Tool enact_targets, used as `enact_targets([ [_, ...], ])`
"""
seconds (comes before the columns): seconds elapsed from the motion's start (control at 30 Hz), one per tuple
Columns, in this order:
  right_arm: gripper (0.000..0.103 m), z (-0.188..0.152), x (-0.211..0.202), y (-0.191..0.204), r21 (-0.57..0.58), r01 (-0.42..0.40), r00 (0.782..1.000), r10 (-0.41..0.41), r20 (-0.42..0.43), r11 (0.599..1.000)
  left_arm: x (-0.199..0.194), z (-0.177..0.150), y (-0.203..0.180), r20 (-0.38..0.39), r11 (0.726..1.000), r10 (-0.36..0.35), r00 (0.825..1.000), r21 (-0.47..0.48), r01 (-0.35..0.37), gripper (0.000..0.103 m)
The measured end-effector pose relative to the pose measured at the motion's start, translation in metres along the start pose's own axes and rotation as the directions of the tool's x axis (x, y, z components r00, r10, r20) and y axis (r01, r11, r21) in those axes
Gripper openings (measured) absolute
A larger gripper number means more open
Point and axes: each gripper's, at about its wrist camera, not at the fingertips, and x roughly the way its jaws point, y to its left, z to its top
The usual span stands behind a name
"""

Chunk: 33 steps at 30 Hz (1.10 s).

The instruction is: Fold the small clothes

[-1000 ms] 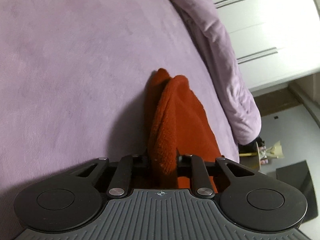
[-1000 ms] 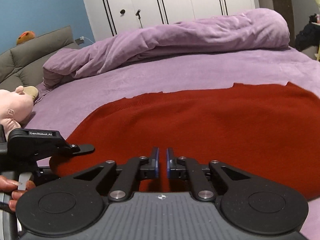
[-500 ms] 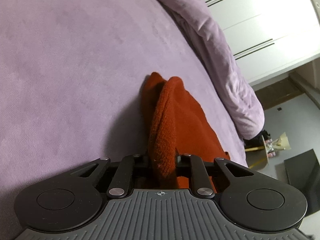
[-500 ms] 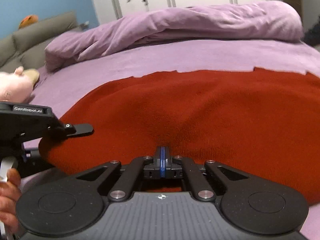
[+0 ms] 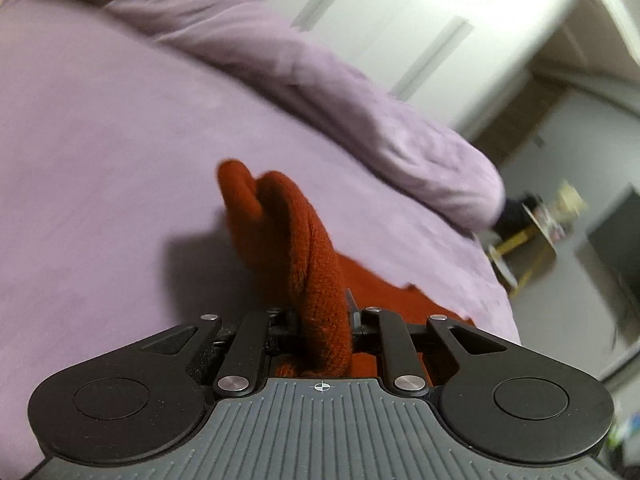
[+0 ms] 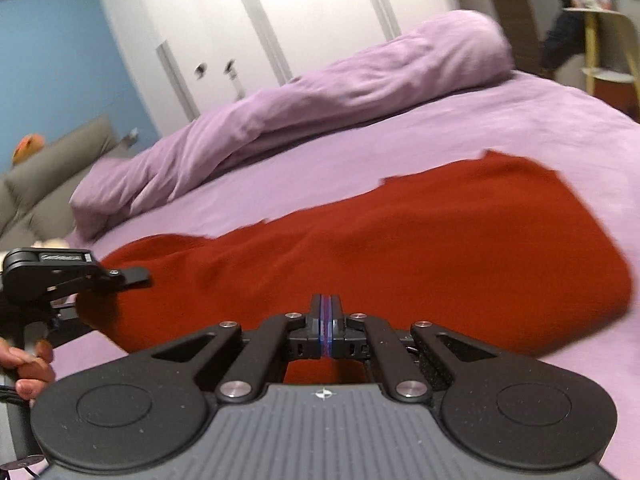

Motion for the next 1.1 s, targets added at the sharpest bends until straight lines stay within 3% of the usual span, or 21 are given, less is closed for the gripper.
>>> enact_targets([
  [0.2, 0.004, 0.01, -0.021, -0.041, 0.064, 0.059, 0.996, -0.063, 0.061, 0.996, 0.032, -0.03, -0.092, -0.047, 0.971, -0.076, 0.996, 0.222, 0.085, 0.018],
  [0.33, 0.004, 0.012, -0.027, -0.061, 0.066, 0.079, 0.996, -0.082, 0.046, 0.995, 0.072, -0.066, -0.123, -0.145, 0.953, -0.048, 0.988, 0.29, 0.089, 0.019],
  [0.47, 0.004, 0.013, -0.027, -0.077, 0.075, 0.082, 0.997, -0.083, 0.002, 0.994, 0.102, -0.098, -0.121, -0.231, 0.949, 0.017, 0.973, 0.309, 0.057, 0.026],
  [0.5, 0.004, 0.014, -0.028, -0.082, 0.079, 0.079, 0.997, -0.079, -0.004, 0.994, 0.1, -0.101, -0.12, -0.229, 0.946, 0.004, 0.973, 0.316, 0.07, 0.028],
  [0.57, 0.004, 0.017, -0.026, -0.088, 0.085, 0.064, 0.998, -0.063, -0.022, 0.994, 0.092, -0.099, -0.119, -0.251, 0.939, -0.038, 0.967, 0.323, 0.121, 0.041],
  [0.67, 0.006, 0.025, -0.02, -0.093, 0.122, 0.017, 0.998, -0.01, -0.054, 0.992, 0.065, -0.09, -0.114, -0.283, 0.93, -0.116, 0.952, 0.305, 0.204, 0.044],
  [0.73, 0.017, 0.03, -0.013, -0.096, 0.183, -0.035, 0.996, 0.049, -0.074, 0.982, 0.044, -0.087, -0.108, -0.272, 0.927, -0.148, 0.951, 0.297, 0.229, 0.044],
  [0.8, 0.039, 0.035, -0.005, -0.096, 0.25, -0.093, 0.989, 0.119, -0.091, 0.964, 0.026, -0.085, -0.099, -0.223, 0.94, -0.13, 0.966, 0.282, 0.191, 0.046],
  [0.9, 0.052, 0.041, 0.012, -0.092, 0.32, -0.166, 0.97, 0.213, -0.117, 0.933, 0.016, -0.082, -0.077, -0.17, 0.963, -0.032, 0.985, 0.26, 0.077, 0.047],
  [1.0, 0.056, 0.045, 0.038, -0.077, 0.291, -0.132, 0.966, 0.189, -0.178, 0.947, 0.025, -0.084, -0.066, -0.193, 0.964, 0.059, 0.979, 0.266, -0.006, 0.047],
  [1.1, 0.056, 0.048, 0.067, -0.066, 0.308, -0.124, 0.949, 0.203, -0.241, 0.943, 0.028, -0.091, -0.069, -0.198, 0.955, 0.069, 0.978, 0.296, -0.007, 0.049],
])
